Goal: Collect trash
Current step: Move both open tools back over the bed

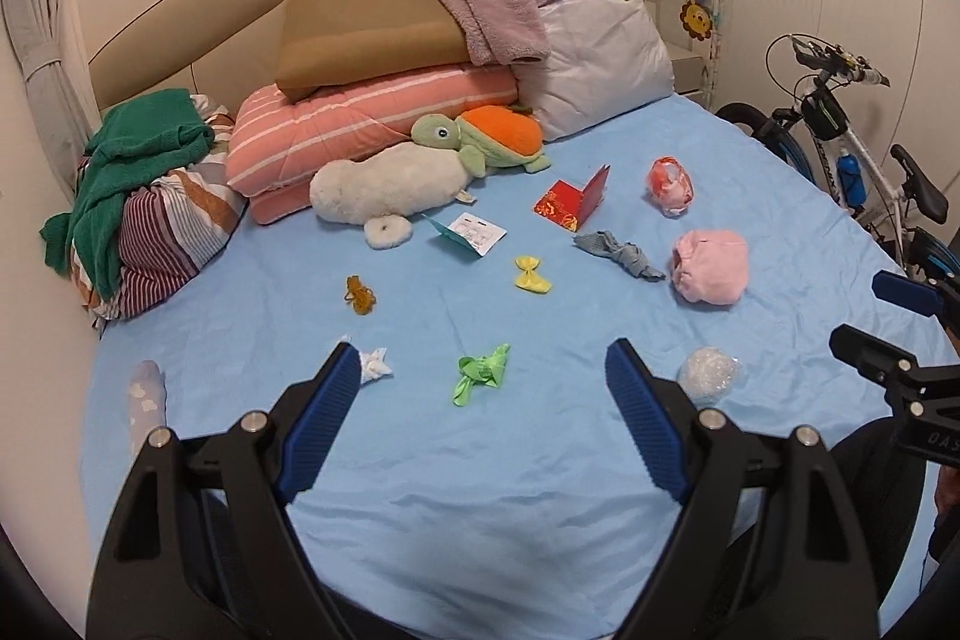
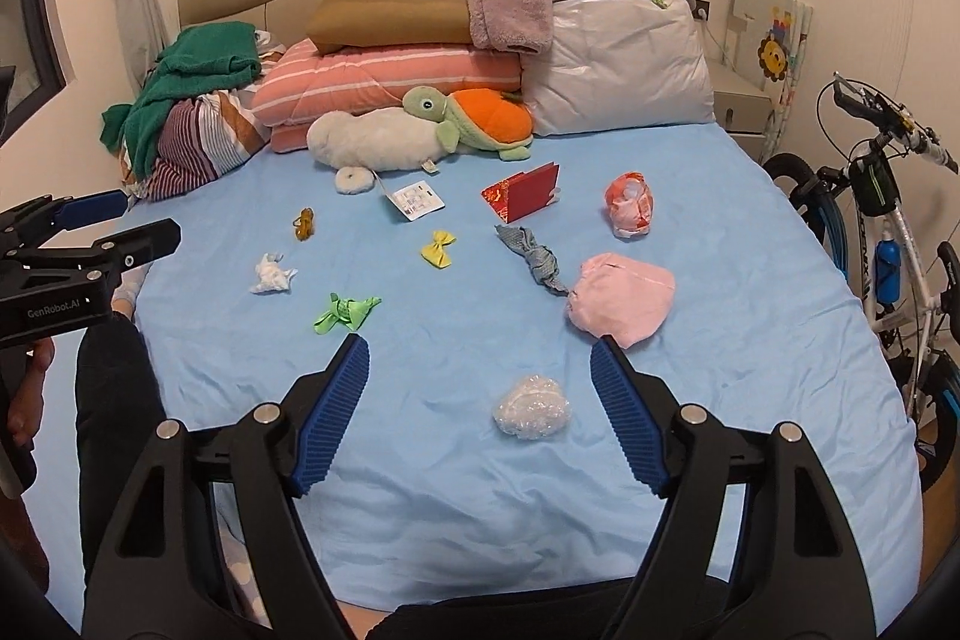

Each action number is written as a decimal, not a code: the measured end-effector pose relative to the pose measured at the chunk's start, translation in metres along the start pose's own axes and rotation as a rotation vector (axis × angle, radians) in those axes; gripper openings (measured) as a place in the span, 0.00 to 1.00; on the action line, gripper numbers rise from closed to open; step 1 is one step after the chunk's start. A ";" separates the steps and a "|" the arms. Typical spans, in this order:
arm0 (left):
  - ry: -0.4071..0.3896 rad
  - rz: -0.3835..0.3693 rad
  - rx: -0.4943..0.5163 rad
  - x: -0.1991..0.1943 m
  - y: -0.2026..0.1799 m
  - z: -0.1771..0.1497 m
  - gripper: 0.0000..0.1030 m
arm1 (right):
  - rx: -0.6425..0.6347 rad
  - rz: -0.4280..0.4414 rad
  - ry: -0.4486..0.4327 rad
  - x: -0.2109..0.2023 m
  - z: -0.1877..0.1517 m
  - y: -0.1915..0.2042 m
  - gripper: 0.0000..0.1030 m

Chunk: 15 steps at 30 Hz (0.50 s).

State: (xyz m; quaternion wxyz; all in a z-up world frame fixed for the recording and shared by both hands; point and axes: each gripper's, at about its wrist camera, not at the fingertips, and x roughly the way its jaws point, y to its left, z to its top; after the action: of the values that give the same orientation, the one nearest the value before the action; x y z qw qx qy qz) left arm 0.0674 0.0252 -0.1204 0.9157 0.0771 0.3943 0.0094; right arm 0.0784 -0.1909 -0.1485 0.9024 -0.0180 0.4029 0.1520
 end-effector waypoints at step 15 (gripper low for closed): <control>0.077 -0.008 0.015 0.065 0.002 -0.034 0.83 | 0.026 -0.069 0.071 0.051 -0.028 0.004 0.71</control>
State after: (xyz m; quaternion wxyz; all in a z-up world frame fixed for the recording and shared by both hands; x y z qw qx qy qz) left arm 0.0876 0.0366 -0.1903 0.8993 0.0817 0.4296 0.0059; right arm 0.0888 -0.1781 -0.2040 0.8925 -0.0254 0.4356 0.1146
